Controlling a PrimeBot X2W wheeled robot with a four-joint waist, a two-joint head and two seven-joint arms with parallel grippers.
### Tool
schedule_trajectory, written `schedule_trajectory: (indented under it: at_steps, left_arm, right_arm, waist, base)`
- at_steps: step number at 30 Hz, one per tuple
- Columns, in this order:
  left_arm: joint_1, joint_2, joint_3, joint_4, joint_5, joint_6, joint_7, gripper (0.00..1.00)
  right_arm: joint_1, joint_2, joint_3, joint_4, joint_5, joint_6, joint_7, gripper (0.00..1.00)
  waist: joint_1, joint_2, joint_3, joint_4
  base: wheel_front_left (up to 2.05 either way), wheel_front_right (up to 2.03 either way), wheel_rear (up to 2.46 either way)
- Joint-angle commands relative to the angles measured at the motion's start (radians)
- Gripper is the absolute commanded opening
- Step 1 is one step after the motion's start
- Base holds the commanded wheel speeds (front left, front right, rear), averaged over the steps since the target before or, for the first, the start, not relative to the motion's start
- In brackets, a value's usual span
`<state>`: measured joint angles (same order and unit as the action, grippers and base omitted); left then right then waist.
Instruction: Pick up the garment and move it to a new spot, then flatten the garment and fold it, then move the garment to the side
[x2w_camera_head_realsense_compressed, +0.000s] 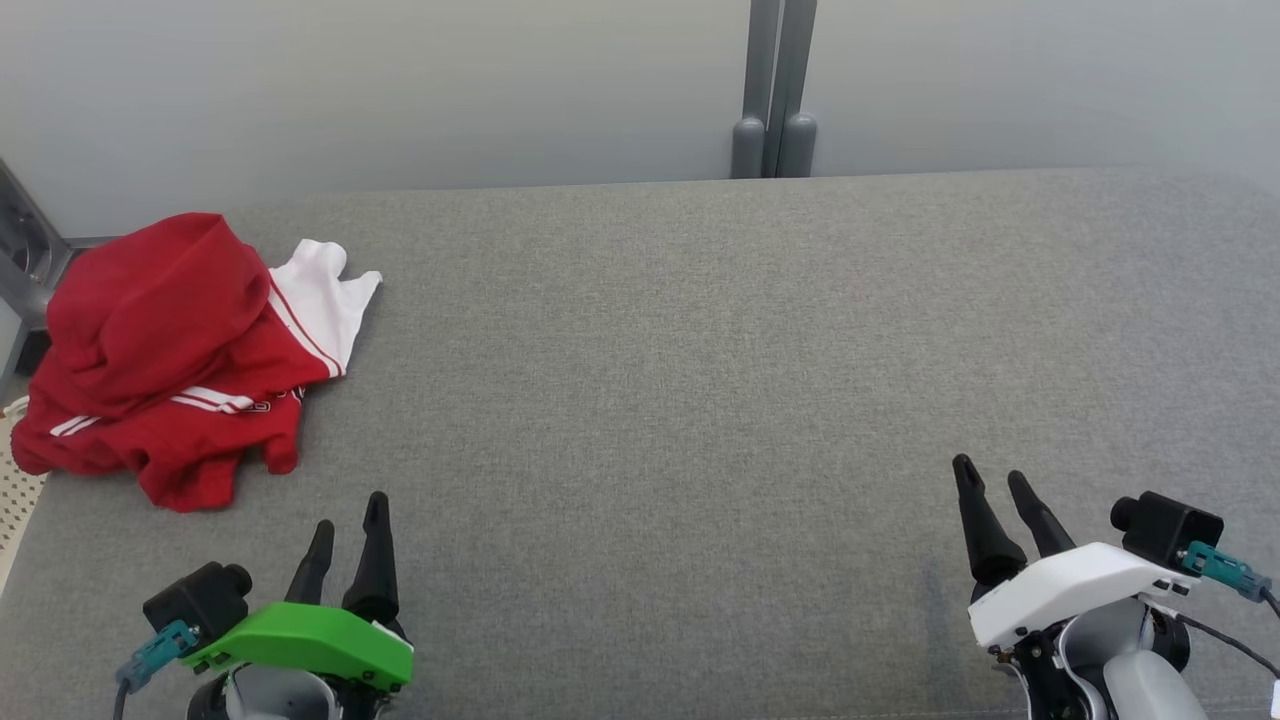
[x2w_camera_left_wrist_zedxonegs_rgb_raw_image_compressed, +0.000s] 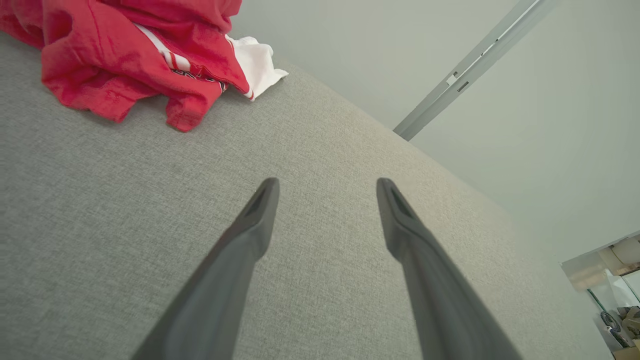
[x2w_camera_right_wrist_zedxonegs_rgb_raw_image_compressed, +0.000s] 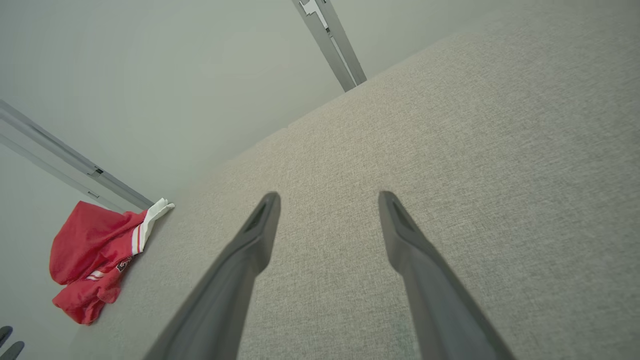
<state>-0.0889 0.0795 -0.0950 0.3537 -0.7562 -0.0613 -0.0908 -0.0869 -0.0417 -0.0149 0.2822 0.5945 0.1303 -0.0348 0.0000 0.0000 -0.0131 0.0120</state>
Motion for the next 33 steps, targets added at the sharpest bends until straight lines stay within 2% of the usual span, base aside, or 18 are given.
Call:
schedule_trajectory:
  at_steps: [1,12,33]
  left_arm:
    - [-0.028,0.014,-0.007,-0.003,0.043,0.010,-0.014,1.00]
    - [-0.056,0.030,-0.033,0.018,0.153,0.019,-0.046,1.00]
    - [-0.089,0.054,-0.082,0.038,0.307,-0.001,-0.079,1.00]
  right_arm:
    - [-0.015,-0.006,0.004,-0.020,-0.053,0.000,0.007,1.00]
    - [-0.012,-0.007,0.000,-0.044,-0.196,0.000,0.011,1.00]
    - [-0.025,-0.009,0.003,-0.020,-0.397,0.000,-0.001,1.00]
  waist:
    - [0.0000,0.0000,0.000,0.001]
    - [0.0000,0.0000,0.001,0.004]
    - [0.0000,0.0000,0.000,0.003]
  base:
    - [0.00,0.00,0.00]
    - [0.00,0.00,0.00]
    - [0.00,0.00,0.00]
